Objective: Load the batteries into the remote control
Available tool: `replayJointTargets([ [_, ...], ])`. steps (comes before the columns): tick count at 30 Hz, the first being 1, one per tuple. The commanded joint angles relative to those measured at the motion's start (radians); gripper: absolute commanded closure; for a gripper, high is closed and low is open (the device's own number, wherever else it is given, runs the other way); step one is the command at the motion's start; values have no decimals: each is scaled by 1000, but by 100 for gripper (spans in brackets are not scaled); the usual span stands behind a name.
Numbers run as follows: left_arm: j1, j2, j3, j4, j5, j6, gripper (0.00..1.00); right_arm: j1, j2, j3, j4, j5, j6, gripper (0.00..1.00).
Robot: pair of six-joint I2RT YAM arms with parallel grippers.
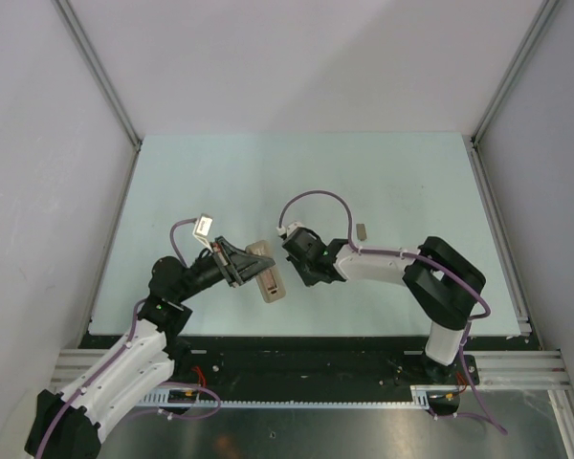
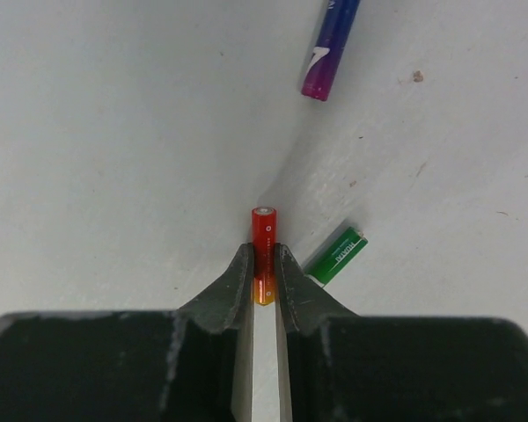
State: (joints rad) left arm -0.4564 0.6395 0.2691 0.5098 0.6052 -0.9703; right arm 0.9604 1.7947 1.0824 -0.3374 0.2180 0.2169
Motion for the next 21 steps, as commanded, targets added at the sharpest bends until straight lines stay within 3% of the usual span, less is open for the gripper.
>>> replayJointTargets([
  [1,9,-4,1,27,-2,-16,100,-20,17,8,24,18,65,97],
  [8,9,-6,-2,26,-2,-16,100,-20,-14,8,44,-2,12,100],
  [12,9,-11,-5,26,-2,-18,100,0,-18,11,38,-45,-156,99],
  [17,9,-15,-8,26,-4,-16,100,8,-8,36,-14,-51,-247,88],
  [19,9,-15,-7,26,1,-16,100,1,2,56,-37,-52,-261,75],
  [21,9,-15,-7,26,2,-13,100,-5,-1,59,-52,-51,-261,68],
])
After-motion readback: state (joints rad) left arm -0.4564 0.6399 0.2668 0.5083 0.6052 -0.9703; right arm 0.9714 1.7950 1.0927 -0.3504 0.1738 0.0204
